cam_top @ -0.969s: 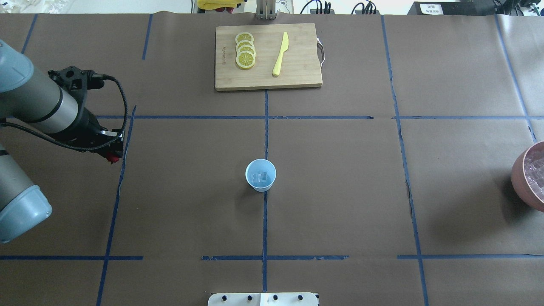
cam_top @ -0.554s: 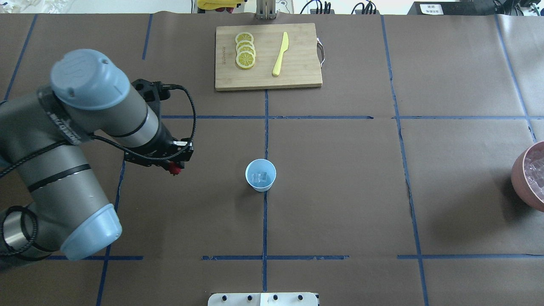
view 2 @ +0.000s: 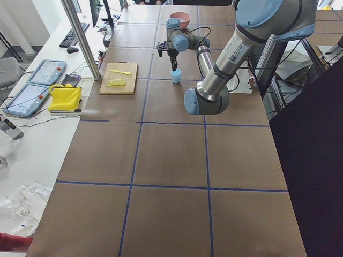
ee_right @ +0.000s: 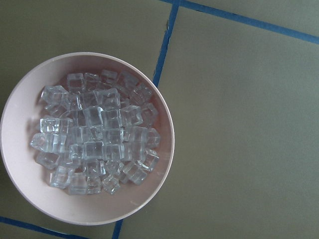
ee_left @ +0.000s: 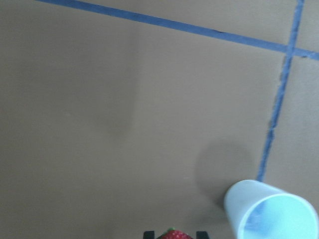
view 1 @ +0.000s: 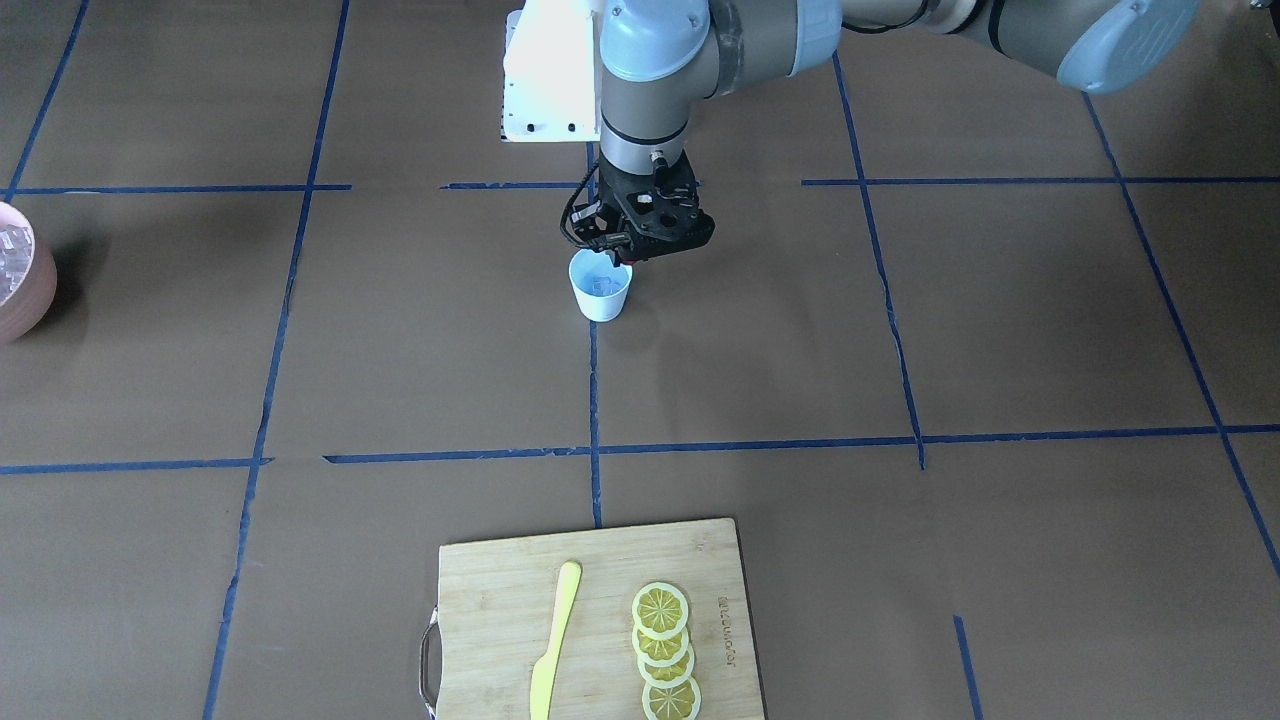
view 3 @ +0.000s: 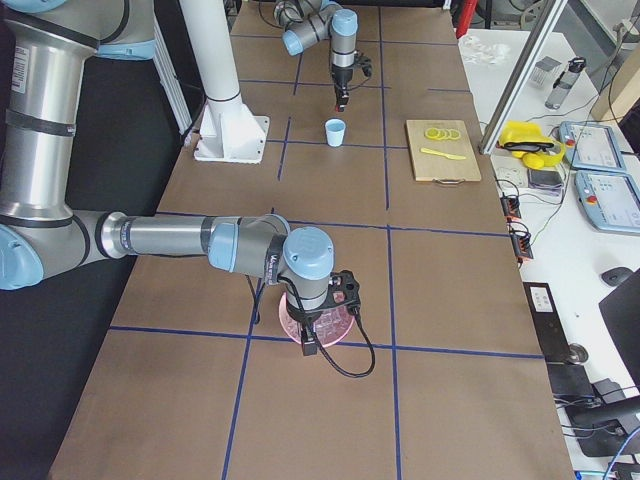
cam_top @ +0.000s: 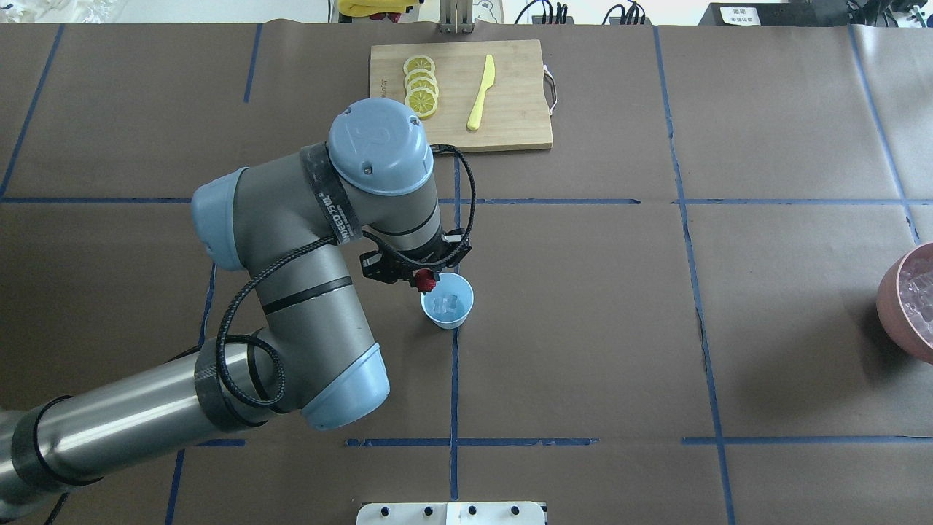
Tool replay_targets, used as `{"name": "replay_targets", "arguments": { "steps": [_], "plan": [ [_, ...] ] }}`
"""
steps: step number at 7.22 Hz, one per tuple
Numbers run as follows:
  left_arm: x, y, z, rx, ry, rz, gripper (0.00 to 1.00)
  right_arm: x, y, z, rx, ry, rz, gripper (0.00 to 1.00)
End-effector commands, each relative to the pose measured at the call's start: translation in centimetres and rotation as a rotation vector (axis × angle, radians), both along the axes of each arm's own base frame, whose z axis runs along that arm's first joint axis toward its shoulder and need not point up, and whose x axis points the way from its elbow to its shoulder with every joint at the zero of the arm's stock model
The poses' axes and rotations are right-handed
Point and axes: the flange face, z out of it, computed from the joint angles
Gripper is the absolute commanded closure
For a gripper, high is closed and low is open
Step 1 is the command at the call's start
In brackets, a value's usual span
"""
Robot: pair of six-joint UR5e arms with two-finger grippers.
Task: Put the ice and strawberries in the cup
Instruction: 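Lift the strawberry with the left gripper and carry it over the cup, then open the left gripper to drop the strawberry into the cup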
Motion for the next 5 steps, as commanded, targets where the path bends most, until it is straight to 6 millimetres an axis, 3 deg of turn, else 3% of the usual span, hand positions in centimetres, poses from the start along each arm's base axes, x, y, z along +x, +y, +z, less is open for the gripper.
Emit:
{"name": "replay_targets", "arguments": {
  "steps": [1, 4, 5],
  "plan": [
    [2.77, 0.14, -1.48, -0.015, 0.026, -0.008, 0.97, 0.00, -0.04, -0.03, 0.002, 0.000, -0.001, 0.01],
    [2.61, 0.13, -1.31, -0.004, 0.031, 0.001, 0.34, 0.02, -0.04, -0.02, 0.002, 0.001, -0.001, 0.01],
    [2.55, 0.29, -1.37, -0.003, 0.034, 0.003, 0.19, 0.00, -0.05, -0.10, 0.003, 0.000, -0.001, 0.01]
  ]
}}
